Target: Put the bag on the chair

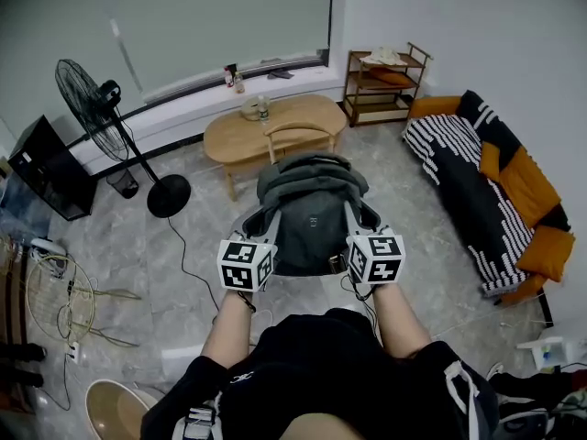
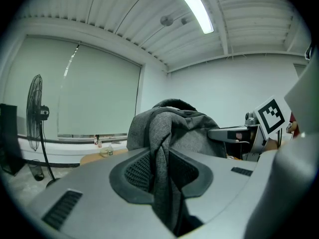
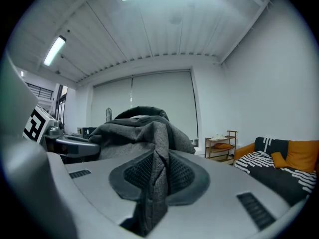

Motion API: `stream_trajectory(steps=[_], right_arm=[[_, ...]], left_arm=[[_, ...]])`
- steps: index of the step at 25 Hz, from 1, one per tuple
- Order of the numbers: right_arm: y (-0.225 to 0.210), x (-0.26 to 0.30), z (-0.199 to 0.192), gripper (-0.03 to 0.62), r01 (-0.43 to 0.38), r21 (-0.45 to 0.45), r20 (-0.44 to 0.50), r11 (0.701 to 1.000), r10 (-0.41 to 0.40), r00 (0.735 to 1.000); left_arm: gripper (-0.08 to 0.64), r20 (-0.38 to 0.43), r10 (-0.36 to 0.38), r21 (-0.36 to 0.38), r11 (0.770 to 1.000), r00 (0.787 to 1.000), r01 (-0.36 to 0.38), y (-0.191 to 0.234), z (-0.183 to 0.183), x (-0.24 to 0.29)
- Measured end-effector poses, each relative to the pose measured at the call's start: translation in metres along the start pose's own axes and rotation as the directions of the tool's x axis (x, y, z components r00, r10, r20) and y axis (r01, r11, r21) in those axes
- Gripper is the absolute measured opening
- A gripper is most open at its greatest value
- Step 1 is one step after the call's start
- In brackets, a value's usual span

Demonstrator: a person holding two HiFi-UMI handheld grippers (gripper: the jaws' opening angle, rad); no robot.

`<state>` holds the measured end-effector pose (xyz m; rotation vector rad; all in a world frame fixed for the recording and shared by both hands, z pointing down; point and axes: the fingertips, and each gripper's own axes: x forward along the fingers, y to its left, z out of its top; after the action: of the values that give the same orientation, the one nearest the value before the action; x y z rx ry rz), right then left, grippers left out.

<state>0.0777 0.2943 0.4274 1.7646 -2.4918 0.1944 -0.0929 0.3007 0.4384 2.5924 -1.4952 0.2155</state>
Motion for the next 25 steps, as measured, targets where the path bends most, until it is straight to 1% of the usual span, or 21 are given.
stream_trajectory(steps=[7, 12, 16, 20, 23, 25], right_arm=[[0.003, 0.004, -0.002, 0.089, 0.013, 0.018, -0.008, 1.000, -0.013, 1.000], [-0.006, 0.029, -0.010, 0.089, 0.012, 0.034, -0.011, 0.999, -0.012, 1.000], [-0.014, 0.069, -0.011, 0.089, 0.002, 0.045, -0.007, 0.999, -0.001, 1.000], [-0.027, 0.117, -0.007, 0.089, -0.020, 0.059, -0.006, 0.998, 0.020, 1.000], [-0.049, 0.162, -0.001, 0.089, -0.036, 0.063, -0.002, 0.997, 0.036, 0.999], [-0.065, 0.198, 0.004, 0.089, -0.049, 0.057, -0.007, 0.997, 0.049, 0.999]], left_arm=[[0.096, -0.004, -0.023, 0.008, 1.000, 1.000, 0.023, 0.007, 0.002, 0.004], [0.097, -0.015, -0.026, 0.007, 1.000, 1.000, 0.026, 0.019, -0.005, 0.026], [0.097, -0.022, -0.022, 0.010, 1.000, 1.000, 0.023, 0.043, -0.006, 0.056], [0.097, -0.029, -0.013, 0.018, 1.000, 1.000, 0.014, 0.069, 0.002, 0.095], [0.097, -0.030, -0.004, 0.027, 1.000, 1.000, 0.004, 0.088, 0.012, 0.138], [0.097, -0.042, 0.010, 0.021, 1.000, 0.999, -0.010, 0.104, 0.018, 0.172]])
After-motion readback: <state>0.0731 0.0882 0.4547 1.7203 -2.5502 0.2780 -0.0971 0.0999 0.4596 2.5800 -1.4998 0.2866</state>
